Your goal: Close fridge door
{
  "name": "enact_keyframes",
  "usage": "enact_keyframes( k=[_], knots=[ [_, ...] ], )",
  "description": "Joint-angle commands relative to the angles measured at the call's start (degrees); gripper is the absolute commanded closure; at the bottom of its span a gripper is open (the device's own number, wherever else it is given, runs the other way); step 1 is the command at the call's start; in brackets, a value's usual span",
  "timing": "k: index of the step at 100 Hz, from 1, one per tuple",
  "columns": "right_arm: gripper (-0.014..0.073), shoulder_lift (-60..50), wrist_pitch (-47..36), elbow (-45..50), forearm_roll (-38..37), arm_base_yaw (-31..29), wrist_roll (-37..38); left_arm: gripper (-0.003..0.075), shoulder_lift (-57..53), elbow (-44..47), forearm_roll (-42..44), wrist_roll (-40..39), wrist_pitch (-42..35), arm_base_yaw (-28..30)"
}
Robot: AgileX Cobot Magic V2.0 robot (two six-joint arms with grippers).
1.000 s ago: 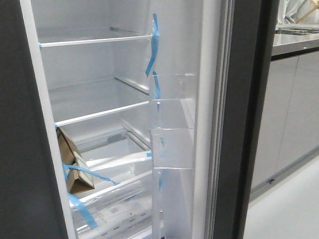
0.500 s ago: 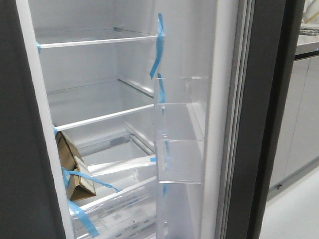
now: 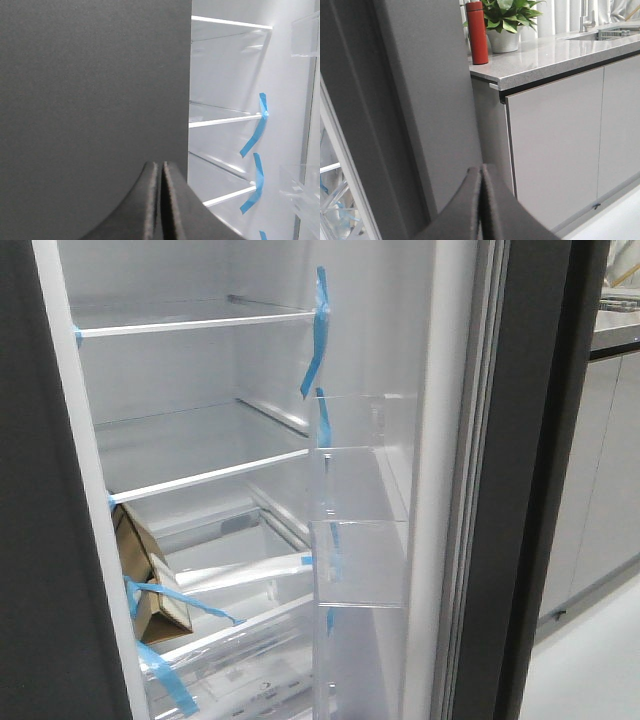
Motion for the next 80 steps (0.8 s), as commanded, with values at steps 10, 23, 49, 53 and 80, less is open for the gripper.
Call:
enact_keyframes(
  k=[10, 23, 49, 53, 80],
  knots=[
    [0.0639, -1.3, -4.4, 1.0, -0.6, -0.3, -0.5, 0.0740, -0.6, 2.0, -0.2, -0.2, -4.1, 0.0],
    [0.0639, -0.3, -3.5, -1.6, 7.4, -0.3, -0.5, 0.0740, -0.6, 2.0, -0.2, -0.2, -4.1, 0.0],
    [0.0639, 16.2, -4.5, -15.9, 18.7, -0.3, -0.5, 0.0740, -0.6, 2.0, -0.2, -0.2, -4.1, 0.0],
    [0.0639, 19.4, -5.5, -18.0, 21.1, -0.3, -0.5, 0.0740, -0.6, 2.0, -0.2, -0.2, -4.1, 0.0],
    [0.0639, 36.2, -13.4, -27.0, 42.6, -0.3, -0.5, 0.0740, -0.6, 2.0, -0.2, -0.2, -4.1, 0.0]
  ],
)
